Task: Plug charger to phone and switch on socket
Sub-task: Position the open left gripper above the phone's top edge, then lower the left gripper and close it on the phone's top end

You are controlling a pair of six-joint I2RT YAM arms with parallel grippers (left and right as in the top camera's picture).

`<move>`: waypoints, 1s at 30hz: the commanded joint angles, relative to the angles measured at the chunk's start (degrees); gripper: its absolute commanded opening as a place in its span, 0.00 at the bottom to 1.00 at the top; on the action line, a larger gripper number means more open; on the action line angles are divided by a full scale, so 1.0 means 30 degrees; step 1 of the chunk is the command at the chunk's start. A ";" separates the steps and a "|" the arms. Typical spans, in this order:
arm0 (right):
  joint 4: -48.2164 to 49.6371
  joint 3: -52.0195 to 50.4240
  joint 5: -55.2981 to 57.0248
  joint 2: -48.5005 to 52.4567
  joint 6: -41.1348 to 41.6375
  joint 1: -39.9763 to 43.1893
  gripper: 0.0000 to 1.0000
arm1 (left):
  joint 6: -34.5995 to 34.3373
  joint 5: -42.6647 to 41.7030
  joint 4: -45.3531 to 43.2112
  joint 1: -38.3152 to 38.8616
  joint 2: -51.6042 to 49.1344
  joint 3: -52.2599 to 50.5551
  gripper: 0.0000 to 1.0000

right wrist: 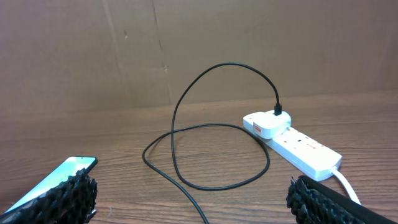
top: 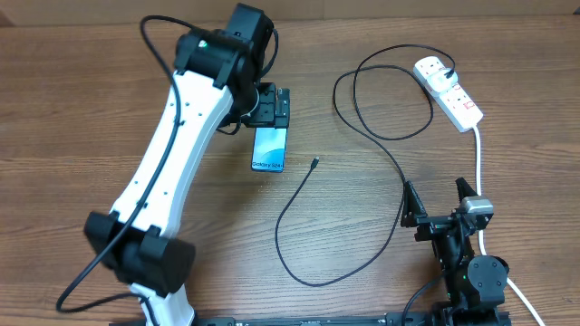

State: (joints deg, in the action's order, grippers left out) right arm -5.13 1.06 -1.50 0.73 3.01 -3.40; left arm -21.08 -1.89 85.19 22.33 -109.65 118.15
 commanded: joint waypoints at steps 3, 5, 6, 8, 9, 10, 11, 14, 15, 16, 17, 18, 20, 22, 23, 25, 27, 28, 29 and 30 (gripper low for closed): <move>0.0109 -0.0197 0.0058 -0.0189 0.0066 0.0036 1.00 | -0.1311 0.0197 -0.2623 0.0036 0.0080 -0.2936 1.00; 0.0109 -0.0197 0.0066 -0.0189 0.0066 0.0036 1.00 | -0.1625 0.0189 -0.3978 0.0036 0.0044 -0.3847 1.00; 0.0109 -0.0197 0.0066 -0.0189 0.0066 0.0036 1.00 | -0.1632 0.0189 -0.4539 0.0036 0.0000 -0.4160 0.99; 0.0109 -0.0197 0.0066 -0.0189 0.0066 0.0036 1.00 | -0.1625 0.0335 -0.5173 0.0036 -0.0211 -0.4320 1.00; 0.0102 -0.0197 0.0058 -0.0189 0.0066 0.0036 1.00 | -0.1625 0.0321 -0.5406 0.0036 -0.0364 -0.4320 1.00; 0.0109 -0.0197 0.0066 -0.0189 0.0066 0.0036 1.00 | -0.1625 0.0321 -0.5552 0.0036 -0.0539 -0.4313 1.00; 0.0102 -0.0197 0.0058 -0.0189 0.0066 0.0036 1.00 | -0.1617 0.0321 -0.5646 0.0036 -0.0750 -0.4313 1.00; 0.0109 -0.0197 0.0066 -0.0189 0.0066 0.0036 1.00 | -0.1231 0.0284 -0.5646 0.0036 -0.1603 -0.4291 1.00; 0.0102 -0.0197 0.0058 -0.0189 0.0066 0.0036 1.00 | -0.0925 0.0270 -0.5595 0.0051 -0.1902 -0.4233 1.00; 0.0109 -0.0197 0.0066 -0.0189 0.0066 0.0036 1.00 | -0.0721 0.0270 -0.5333 0.0095 -0.2288 -0.4051 1.00; 0.0102 -0.0197 0.0058 -0.0189 0.0066 0.0036 1.00 | -0.0597 0.0277 -0.5136 0.0168 -0.2637 -0.3883 1.00; 0.0102 -0.0197 0.0058 -0.0189 0.0066 0.0036 1.00 | -0.0474 0.0277 -0.4947 0.0226 -0.2914 -0.3738 1.00; 0.0102 -0.0197 0.0066 -0.0189 0.0066 0.0036 1.00 | -0.0226 0.0372 -0.4488 0.0444 -0.3585 -0.3271 1.00; 0.0102 -0.0197 0.0058 -0.0189 0.0066 0.0036 1.00 | -0.0197 0.0634 -0.4393 0.0561 -0.4022 -0.3002 1.00; 0.0109 -0.0197 0.0066 -0.0189 0.0066 0.0036 1.00 | -0.0233 0.0838 -0.4554 0.0597 -0.4182 -0.2994 1.00; 0.0109 -0.0197 0.0066 -0.0189 0.0066 0.0036 1.00 | -0.0248 0.0918 -0.5056 0.0619 -0.4335 -0.3024 1.00; 0.0109 -0.0197 0.0058 -0.0189 0.0066 0.0036 1.00 | -0.0248 0.0991 -0.5625 0.0619 -0.4452 -0.3045 1.00; 0.0109 -0.0197 0.0066 -0.0189 0.0066 0.0036 1.00 | -0.0262 0.1151 -0.6156 0.0597 -0.4539 -0.3045 1.00; 0.0109 -0.0197 0.0066 -0.0189 0.0066 0.0036 1.00 | -0.0262 0.1333 -0.6346 0.0576 -0.4568 -0.3045 1.00; 0.0102 -0.0197 0.0058 -0.0189 0.0066 0.0036 1.00 | -0.0262 0.1537 -0.6506 0.0568 -0.4583 -0.3067 1.00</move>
State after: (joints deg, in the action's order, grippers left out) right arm -5.13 1.06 -1.50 0.73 3.01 -3.42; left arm -23.40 0.05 67.16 24.03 -122.80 107.26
